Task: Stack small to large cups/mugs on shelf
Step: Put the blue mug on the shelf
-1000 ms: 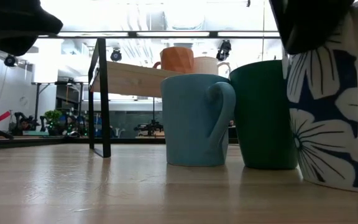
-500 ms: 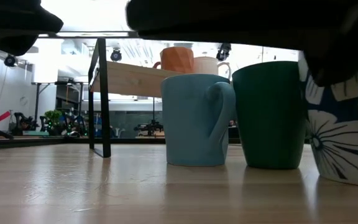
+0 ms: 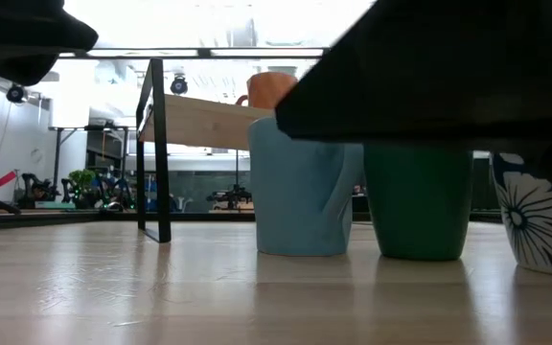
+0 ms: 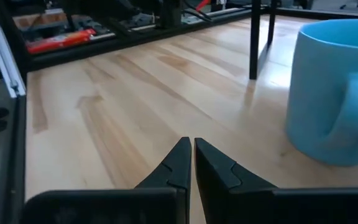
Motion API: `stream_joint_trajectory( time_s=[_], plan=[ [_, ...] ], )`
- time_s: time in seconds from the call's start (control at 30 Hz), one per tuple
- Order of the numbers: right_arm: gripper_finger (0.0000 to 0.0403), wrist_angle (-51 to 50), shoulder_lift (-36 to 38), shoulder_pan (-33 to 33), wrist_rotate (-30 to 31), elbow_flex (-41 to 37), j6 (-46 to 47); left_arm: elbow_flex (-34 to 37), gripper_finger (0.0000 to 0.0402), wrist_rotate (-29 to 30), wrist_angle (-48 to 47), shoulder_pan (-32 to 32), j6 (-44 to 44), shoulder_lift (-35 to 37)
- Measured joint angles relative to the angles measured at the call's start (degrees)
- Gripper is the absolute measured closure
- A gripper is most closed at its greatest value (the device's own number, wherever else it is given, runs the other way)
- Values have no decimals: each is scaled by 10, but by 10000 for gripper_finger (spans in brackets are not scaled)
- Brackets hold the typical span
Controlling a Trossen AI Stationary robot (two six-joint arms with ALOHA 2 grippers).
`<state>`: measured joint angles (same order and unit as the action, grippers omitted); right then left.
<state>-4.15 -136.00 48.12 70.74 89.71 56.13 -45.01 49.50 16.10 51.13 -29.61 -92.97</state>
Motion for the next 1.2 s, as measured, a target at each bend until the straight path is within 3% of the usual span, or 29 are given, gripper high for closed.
stream_joint_trajectory(
  time_s=[0.37, 0.9, 1.2],
  plan=[
    [383, -91, 0, 0, -1, -17, 63, 0, 291, 5, 0, 0, 0, 0],
    [244, -112, 0, -9, 18, -18, 78, 2, 291, 5, -1, 0, 0, 0],
    [227, -143, 0, -32, 26, -18, 109, 3, 291, 5, -1, 0, 0, 0]
  ],
)
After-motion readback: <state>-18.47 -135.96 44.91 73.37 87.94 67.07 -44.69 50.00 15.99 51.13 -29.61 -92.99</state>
